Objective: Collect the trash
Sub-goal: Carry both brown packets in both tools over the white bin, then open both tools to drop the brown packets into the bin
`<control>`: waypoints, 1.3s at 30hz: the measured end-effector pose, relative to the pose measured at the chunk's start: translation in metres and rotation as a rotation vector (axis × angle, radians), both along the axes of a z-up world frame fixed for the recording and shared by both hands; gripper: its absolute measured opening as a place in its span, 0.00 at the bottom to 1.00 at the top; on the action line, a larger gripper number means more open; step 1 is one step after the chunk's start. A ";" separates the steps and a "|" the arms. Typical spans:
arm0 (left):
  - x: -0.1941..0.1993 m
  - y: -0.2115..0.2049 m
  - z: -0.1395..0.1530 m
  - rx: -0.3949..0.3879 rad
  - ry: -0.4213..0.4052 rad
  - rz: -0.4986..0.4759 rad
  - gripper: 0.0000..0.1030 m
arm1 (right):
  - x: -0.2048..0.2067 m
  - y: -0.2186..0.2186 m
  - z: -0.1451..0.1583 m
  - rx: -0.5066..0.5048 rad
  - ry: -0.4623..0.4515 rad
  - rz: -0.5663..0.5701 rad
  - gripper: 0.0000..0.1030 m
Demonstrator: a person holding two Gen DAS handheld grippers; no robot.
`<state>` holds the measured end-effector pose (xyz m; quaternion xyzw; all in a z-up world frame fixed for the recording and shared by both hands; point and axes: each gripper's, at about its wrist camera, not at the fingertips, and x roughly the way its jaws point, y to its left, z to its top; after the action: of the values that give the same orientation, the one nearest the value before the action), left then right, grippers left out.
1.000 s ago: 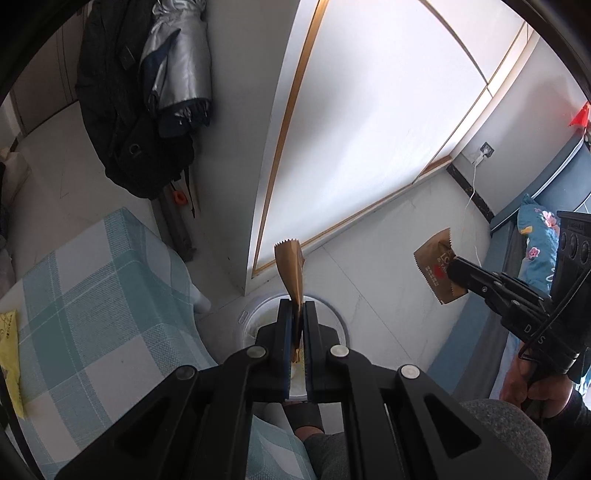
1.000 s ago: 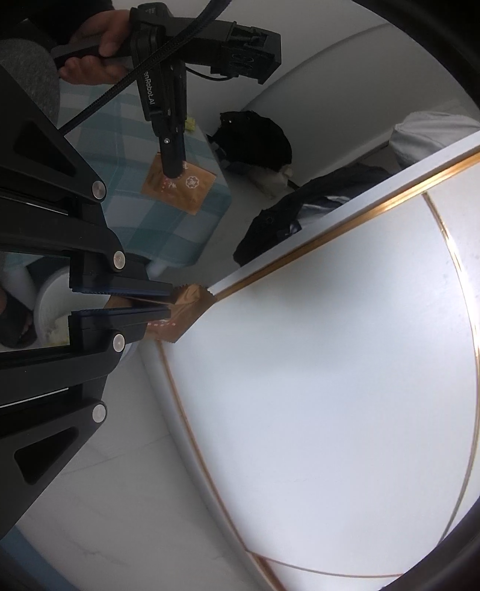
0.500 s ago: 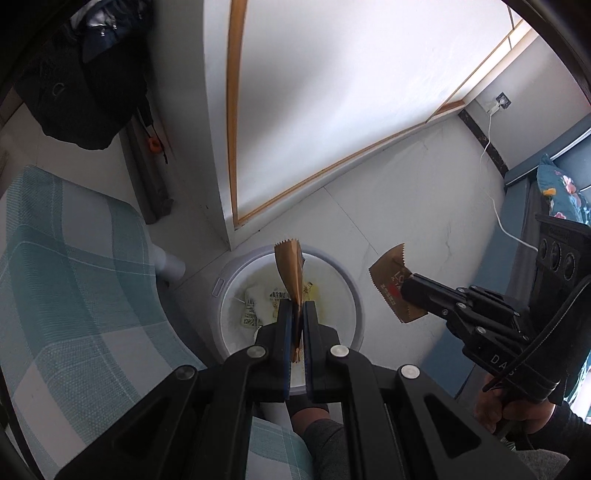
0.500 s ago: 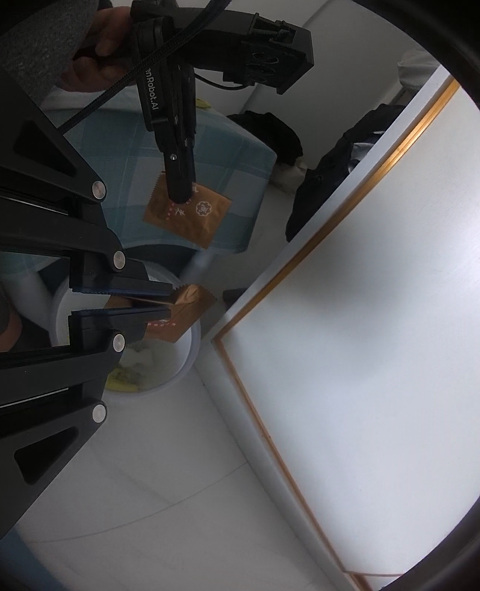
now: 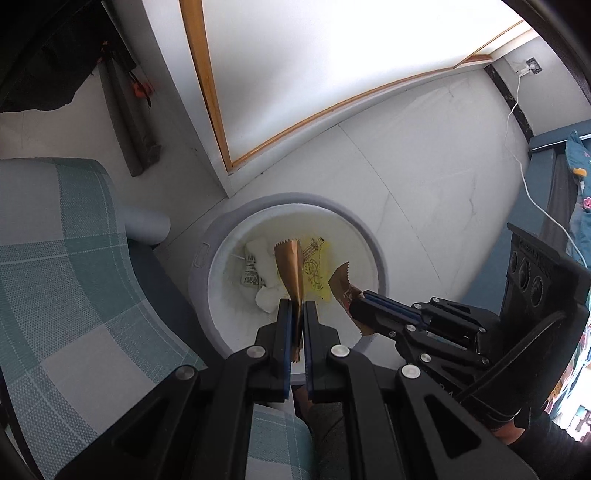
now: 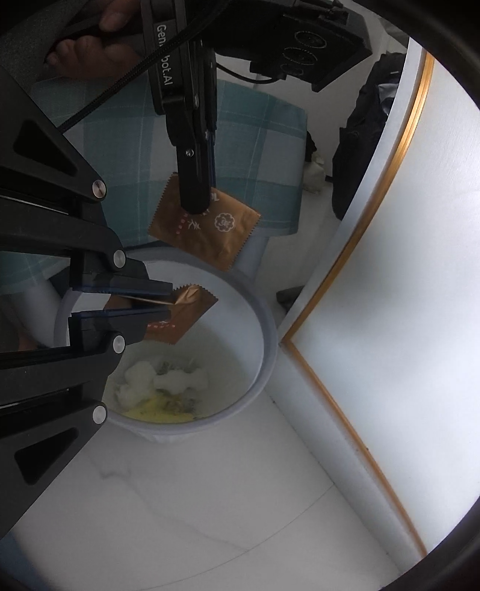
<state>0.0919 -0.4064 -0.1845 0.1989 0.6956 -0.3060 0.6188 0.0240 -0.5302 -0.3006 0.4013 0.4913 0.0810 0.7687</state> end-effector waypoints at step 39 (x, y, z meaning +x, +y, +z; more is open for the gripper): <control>-0.002 0.029 0.075 -0.048 -0.298 0.095 0.70 | -0.032 -0.028 0.069 -0.099 0.017 -0.077 0.59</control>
<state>0.0898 -0.3772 -0.1095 0.1940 0.5973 -0.2602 0.7334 -0.0079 -0.5582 -0.2314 0.3819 0.4856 0.0235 0.7860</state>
